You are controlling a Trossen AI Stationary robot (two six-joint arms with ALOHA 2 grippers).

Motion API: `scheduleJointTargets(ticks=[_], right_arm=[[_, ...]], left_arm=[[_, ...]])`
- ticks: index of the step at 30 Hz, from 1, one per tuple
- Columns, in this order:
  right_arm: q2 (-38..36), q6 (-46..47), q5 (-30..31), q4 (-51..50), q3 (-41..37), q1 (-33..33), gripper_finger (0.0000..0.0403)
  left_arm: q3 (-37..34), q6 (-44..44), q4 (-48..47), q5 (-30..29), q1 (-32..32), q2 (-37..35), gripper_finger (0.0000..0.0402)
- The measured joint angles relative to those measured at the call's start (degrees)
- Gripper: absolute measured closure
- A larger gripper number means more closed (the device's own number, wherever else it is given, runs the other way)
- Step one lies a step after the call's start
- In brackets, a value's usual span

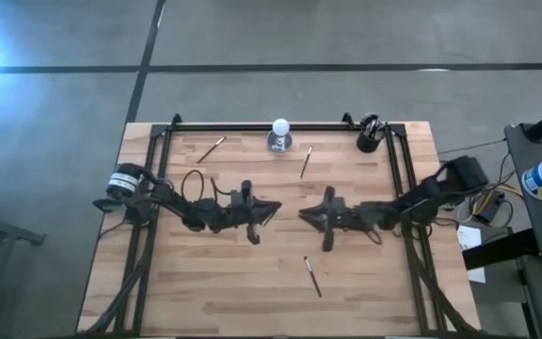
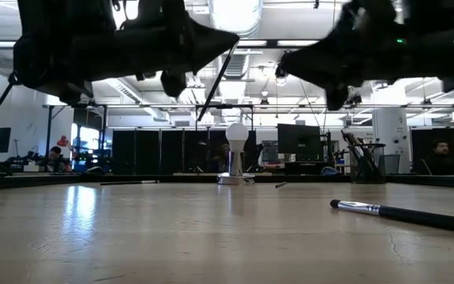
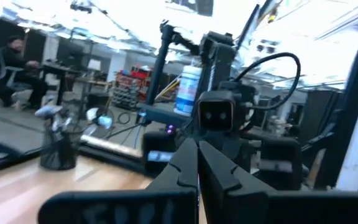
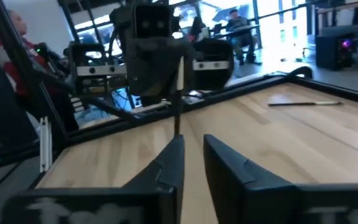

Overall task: Pick & Place Makeup Supplies
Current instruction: Put the makeup brush into the makeup holder

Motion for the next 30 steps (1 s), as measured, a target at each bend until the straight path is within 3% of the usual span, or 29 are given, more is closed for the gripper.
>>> scheduleJointTargets(ticks=[9,15,24,30], right_arm=[[8.43,-1.02,-1.9,0.15,9.9,-1.9,0.0263],[10.89,-1.17,-1.9,-0.05,13.37,-3.19,0.0248],[14.51,-3.43,-2.0,-0.02,17.21,-3.38,0.0286],[14.59,-5.15,-2.06,1.33,17.76,-3.34,0.0353]], left_arm=[[0.75,0.71,0.02,0.93,-0.26,-0.02,0.0401],[0.88,0.71,0.1,1.51,-0.31,-0.08,0.0402],[1.04,1.16,0.1,2.66,-0.37,-0.24,0.0402],[0.92,1.35,0.09,2.61,-0.48,-0.3,0.0401]])
